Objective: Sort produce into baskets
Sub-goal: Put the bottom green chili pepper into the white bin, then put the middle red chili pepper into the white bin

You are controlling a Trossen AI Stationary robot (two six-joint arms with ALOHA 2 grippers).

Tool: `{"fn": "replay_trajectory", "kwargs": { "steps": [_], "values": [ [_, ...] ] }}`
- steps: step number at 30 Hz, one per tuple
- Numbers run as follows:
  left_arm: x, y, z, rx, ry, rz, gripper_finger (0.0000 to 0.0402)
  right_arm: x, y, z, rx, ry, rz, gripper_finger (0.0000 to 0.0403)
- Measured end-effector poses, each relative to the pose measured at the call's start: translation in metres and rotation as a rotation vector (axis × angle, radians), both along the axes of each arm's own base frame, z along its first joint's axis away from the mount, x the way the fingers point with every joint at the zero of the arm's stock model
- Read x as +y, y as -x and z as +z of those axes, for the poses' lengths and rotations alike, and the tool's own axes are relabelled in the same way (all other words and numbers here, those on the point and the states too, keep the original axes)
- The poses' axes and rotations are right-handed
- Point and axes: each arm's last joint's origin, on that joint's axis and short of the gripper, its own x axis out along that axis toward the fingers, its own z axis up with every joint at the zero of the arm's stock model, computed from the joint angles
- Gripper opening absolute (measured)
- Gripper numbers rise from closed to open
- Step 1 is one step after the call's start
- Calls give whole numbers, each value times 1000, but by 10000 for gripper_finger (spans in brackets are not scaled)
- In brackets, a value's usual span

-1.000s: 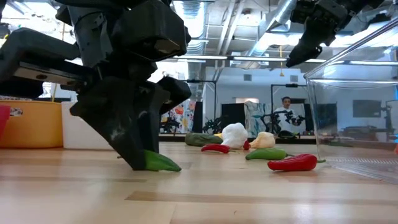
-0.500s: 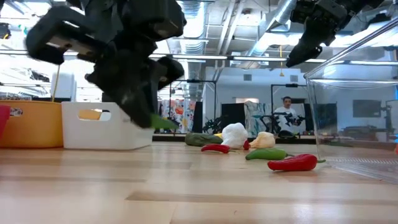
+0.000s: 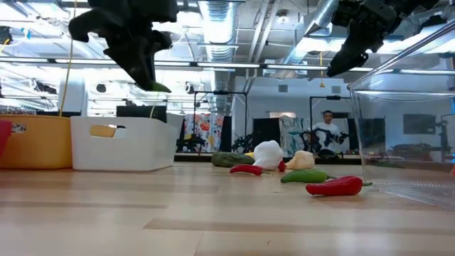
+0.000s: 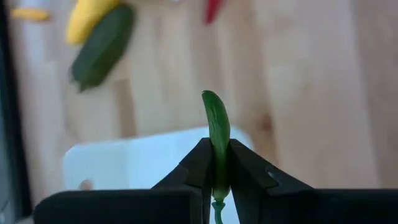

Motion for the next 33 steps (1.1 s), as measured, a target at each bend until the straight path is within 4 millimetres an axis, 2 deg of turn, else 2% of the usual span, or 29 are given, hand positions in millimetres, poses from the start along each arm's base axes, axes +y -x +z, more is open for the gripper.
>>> {"fn": "replay_trajectory", "kwargs": {
  "steps": [7, 11, 21, 26, 33],
  "values": [
    [19, 8, 1, 52, -79, 136, 33, 0, -2, 2, -24, 30, 29, 271],
    [24, 8, -3, 77, -85, 179, 48, 0, -5, 7, -77, 63, 90, 271],
    [27, 3, -8, 82, -75, 200, 154, 0, -6, 8, -95, 66, 108, 271],
    [25, -10, -4, -42, -44, 141, 190, 0, -6, 8, -95, 65, 107, 271],
    [18, -45, 6, -367, 120, 56, 188, 0, -6, 8, -95, 64, 107, 271]
  ]
}}
